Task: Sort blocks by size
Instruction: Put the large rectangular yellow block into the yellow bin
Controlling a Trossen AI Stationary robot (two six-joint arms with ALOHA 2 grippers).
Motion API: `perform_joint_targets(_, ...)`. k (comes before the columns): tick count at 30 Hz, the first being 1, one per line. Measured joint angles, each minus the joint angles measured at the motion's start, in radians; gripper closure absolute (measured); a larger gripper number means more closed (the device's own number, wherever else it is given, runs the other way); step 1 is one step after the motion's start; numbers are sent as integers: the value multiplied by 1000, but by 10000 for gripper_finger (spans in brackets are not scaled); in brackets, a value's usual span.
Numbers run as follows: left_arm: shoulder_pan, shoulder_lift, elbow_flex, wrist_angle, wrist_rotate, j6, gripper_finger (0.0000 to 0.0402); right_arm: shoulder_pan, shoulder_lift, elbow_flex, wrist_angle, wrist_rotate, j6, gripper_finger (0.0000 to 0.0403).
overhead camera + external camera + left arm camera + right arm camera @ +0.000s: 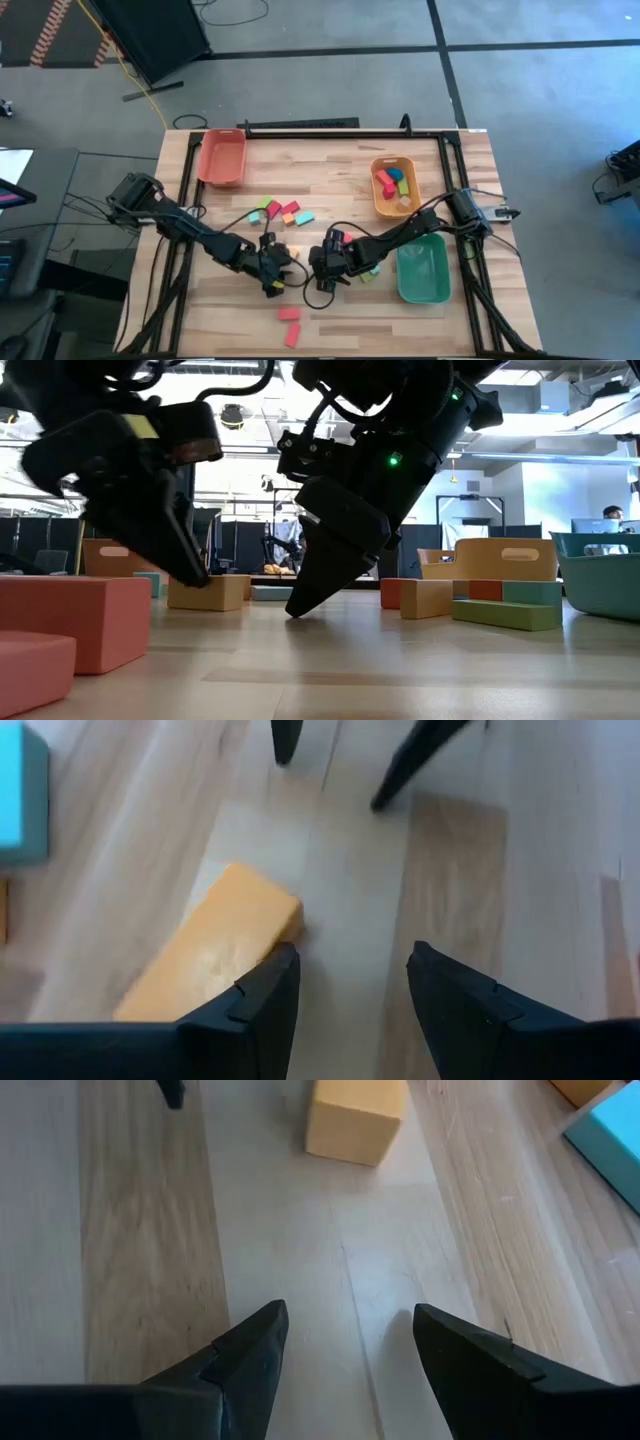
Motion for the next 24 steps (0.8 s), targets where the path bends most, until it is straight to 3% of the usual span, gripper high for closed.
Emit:
perform_joint_targets(7,51,-1,0,90,53,67,223,2,0,0,-16,65,-52,138)
perform_joint_targets(14,27,-38,34,70,99,84,223,-9,0,0,39,97,-194,138)
perform_joint_targets(18,-8,-115,64,-80,40,82,223,-35,0,0,130,88,-239,138)
perform_joint_targets(24,-77,-236,69,-326,-60,-33,223,-75,0,0,237,-25,-255,138)
